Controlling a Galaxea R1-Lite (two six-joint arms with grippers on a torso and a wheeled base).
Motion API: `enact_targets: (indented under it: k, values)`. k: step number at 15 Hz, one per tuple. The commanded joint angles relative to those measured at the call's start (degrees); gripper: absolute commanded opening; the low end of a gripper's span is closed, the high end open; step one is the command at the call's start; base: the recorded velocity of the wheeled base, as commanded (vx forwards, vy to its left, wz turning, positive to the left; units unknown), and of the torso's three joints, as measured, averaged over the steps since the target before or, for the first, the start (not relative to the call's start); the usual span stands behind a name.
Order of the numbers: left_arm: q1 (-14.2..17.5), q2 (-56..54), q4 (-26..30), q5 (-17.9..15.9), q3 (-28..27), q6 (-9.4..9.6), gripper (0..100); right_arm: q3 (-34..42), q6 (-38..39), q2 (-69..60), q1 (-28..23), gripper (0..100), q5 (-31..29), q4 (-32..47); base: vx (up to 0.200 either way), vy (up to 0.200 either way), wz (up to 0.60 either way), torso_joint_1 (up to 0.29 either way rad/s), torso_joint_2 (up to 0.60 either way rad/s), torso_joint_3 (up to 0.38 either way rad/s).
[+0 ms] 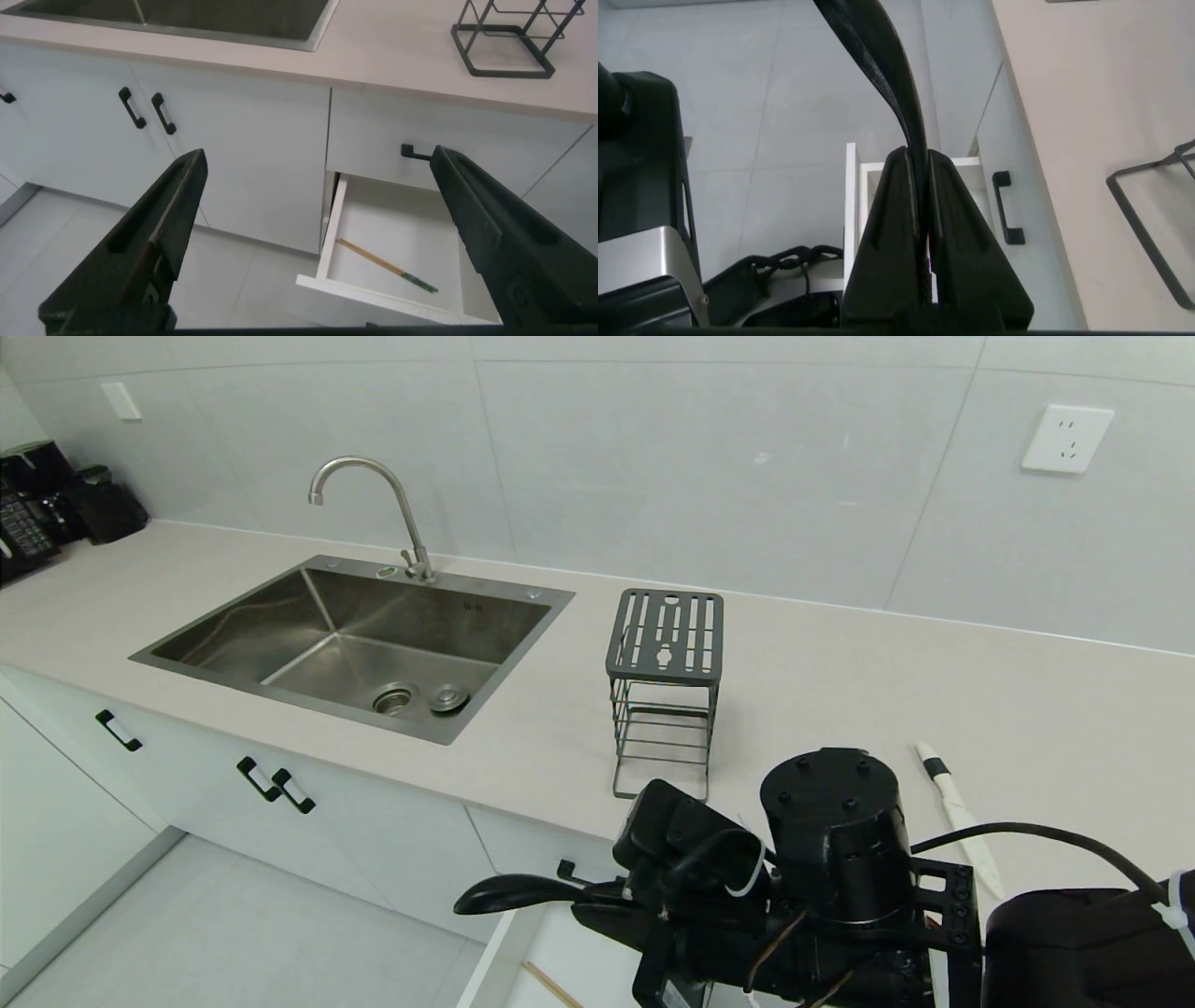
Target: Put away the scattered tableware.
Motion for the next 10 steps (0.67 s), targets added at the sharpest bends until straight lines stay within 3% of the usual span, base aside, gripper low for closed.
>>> enact_targets:
  k: [1,10]
  values:
    - [0.0,0.0,0.0,0.0,0.0,0.00,100,0.0,0.0,-0.2,0.1,0,-0.2,0.0,0.000,0.000,0.00,0.000,0.00,0.000]
    - [0.0,0.0,0.0,0.0,0.0,0.00,100,-2.4,0.0,0.2,0.1,0,-3.0,0.1,0.000,0.000,0.00,-0.147,0.29,0.144]
